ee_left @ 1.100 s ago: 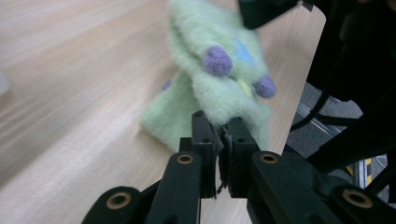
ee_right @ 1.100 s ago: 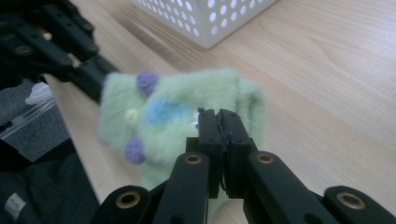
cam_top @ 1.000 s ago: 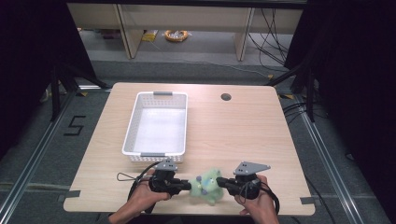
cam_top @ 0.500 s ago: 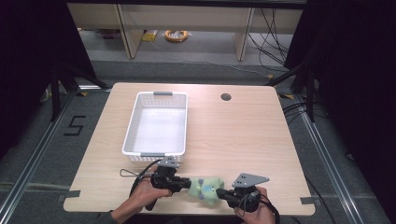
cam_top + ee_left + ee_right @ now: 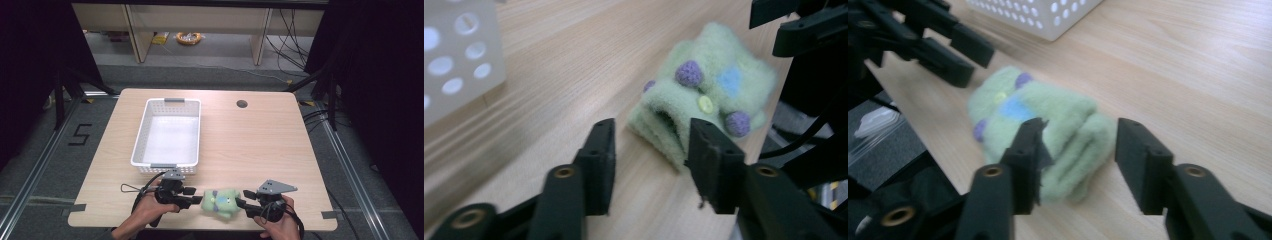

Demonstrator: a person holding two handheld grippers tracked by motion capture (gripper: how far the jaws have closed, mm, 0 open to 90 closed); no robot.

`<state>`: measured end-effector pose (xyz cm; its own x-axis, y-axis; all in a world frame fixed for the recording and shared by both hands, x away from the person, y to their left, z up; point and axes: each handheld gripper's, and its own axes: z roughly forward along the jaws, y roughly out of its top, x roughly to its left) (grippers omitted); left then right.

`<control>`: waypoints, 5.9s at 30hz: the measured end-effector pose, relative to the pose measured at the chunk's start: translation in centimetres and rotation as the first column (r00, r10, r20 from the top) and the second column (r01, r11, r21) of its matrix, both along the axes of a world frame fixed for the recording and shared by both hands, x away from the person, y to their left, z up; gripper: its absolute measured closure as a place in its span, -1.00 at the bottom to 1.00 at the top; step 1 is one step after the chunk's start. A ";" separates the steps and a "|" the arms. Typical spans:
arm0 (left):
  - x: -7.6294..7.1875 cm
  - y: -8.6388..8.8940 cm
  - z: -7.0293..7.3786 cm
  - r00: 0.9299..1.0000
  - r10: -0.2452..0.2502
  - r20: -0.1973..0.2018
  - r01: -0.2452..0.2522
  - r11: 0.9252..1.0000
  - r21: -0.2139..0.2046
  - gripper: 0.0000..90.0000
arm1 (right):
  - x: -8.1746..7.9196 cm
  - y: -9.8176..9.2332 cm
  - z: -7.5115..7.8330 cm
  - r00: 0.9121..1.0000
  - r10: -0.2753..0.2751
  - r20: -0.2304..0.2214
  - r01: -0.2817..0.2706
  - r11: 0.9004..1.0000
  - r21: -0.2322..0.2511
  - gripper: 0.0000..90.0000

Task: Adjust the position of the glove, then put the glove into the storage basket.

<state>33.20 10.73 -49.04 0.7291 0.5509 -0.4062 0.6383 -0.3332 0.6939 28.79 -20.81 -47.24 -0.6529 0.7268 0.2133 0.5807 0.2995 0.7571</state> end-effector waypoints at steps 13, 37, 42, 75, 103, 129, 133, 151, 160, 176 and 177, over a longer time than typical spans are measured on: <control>-0.1 -2.2 -0.9 0.996 0.014 -0.093 -0.015 1.000 -0.007 -0.11 | 1.2 1.3 -1.8 0.994 0.023 -0.106 -0.023 1.000 0.000 -0.12; -0.5 -3.3 -2.8 0.995 0.016 -0.101 -0.022 0.997 -0.067 0.56 | 2.5 0.8 -3.7 0.977 0.063 -0.204 -0.042 0.994 0.104 0.48; -0.8 -3.1 -2.4 0.997 -0.002 -0.082 -0.004 0.998 -0.069 0.63 | 2.2 0.5 -3.3 0.978 0.077 -0.195 -0.048 0.988 0.148 0.58; -0.9 0.3 3.1 0.997 0.008 0.074 0.001 0.993 -0.121 0.64 | 3.1 3.1 2.8 0.980 0.137 -0.142 -0.108 0.975 0.194 0.61; 2.9 6.7 9.2 0.995 0.080 0.061 -0.075 0.994 -0.075 0.63 | 8.9 9.5 8.5 0.970 0.224 -0.097 -0.207 0.966 0.155 0.61; 9.4 11.4 8.5 0.991 0.133 -0.005 -0.133 0.991 0.015 0.63 | 16.0 15.9 7.5 0.965 0.201 -0.169 -0.185 0.977 0.107 0.61; 10.3 11.6 7.7 0.989 0.145 -0.024 -0.145 0.989 0.033 0.63 | 16.9 16.6 6.9 0.963 0.192 -0.189 -0.177 0.980 0.092 0.61; 12.6 11.9 4.9 0.978 0.177 -0.112 -0.160 0.977 0.143 0.62 | 19.3 18.7 3.4 0.948 0.135 -0.287 -0.135 0.991 0.019 0.61; 12.8 11.3 4.6 0.984 0.148 -0.098 -0.123 0.966 0.228 0.60 | 19.8 19.1 2.4 0.944 0.121 -0.307 -0.130 0.991 -0.011 0.61; 12.7 10.9 4.5 0.987 0.151 -0.045 -0.130 0.941 0.311 0.32 | 19.8 19.8 1.9 0.946 0.090 -0.312 -0.129 0.986 -0.109 0.60; 12.7 11.0 4.7 0.988 0.151 -0.040 -0.131 0.940 0.315 0.29 | 20.0 19.7 1.8 0.951 0.112 -0.290 -0.151 0.982 -0.117 0.60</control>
<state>45.93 21.70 -44.38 0.6135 0.7520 -0.2408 0.7331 -0.4291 0.5276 48.80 -1.10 -45.44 -0.6728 0.6732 0.3068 0.7120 0.4764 0.5159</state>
